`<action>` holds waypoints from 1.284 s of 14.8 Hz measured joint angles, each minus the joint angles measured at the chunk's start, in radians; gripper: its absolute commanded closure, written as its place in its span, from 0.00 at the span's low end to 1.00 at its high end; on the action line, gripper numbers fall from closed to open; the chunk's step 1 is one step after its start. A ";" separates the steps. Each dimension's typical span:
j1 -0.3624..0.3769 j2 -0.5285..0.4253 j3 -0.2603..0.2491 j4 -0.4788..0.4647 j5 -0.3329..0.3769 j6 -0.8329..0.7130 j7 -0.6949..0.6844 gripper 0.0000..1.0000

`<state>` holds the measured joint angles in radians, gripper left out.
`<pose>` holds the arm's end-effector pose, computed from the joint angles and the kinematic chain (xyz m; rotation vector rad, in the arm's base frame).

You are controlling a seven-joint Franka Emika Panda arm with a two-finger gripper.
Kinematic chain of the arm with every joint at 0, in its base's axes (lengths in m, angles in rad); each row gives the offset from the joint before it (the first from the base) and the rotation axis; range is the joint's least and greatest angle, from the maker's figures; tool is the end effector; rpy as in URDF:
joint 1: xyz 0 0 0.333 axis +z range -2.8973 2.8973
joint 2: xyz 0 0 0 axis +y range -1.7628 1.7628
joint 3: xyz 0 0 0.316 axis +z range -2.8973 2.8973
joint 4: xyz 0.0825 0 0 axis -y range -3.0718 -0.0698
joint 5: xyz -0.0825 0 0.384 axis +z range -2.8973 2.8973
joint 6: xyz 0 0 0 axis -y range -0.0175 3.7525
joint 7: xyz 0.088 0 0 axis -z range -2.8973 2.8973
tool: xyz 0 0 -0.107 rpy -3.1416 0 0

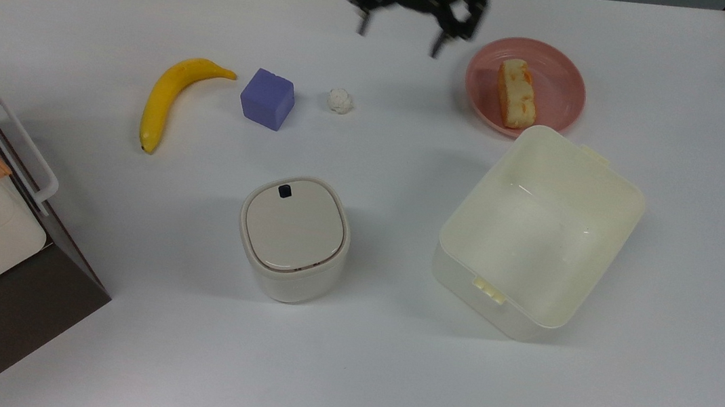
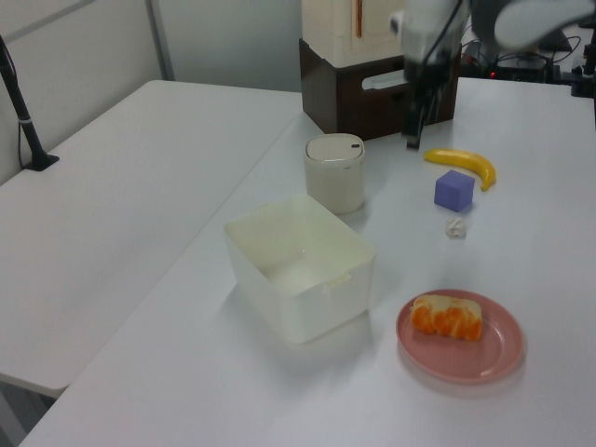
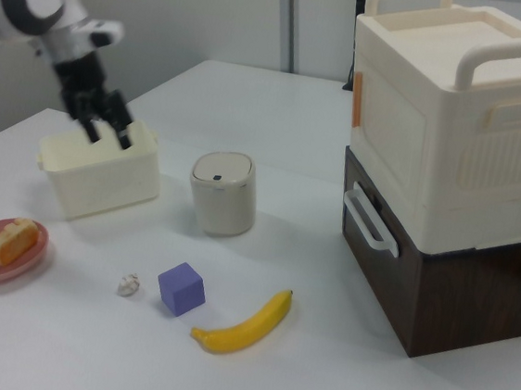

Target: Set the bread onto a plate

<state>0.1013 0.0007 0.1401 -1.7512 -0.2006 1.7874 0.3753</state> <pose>0.5550 0.1191 0.5588 2.9586 -0.1394 0.1387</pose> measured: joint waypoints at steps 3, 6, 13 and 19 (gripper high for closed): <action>-0.158 -0.088 -0.064 0.029 0.139 -0.052 -0.117 0.00; -0.222 -0.116 -0.182 0.102 0.210 -0.123 -0.170 0.00; -0.207 -0.116 -0.295 0.150 0.302 -0.139 -0.180 0.00; -0.093 -0.058 -0.293 0.144 0.296 -0.100 -0.128 0.00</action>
<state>0.0081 -0.0578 -0.1531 -1.6069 0.0949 1.6877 0.2475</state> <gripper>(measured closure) 0.000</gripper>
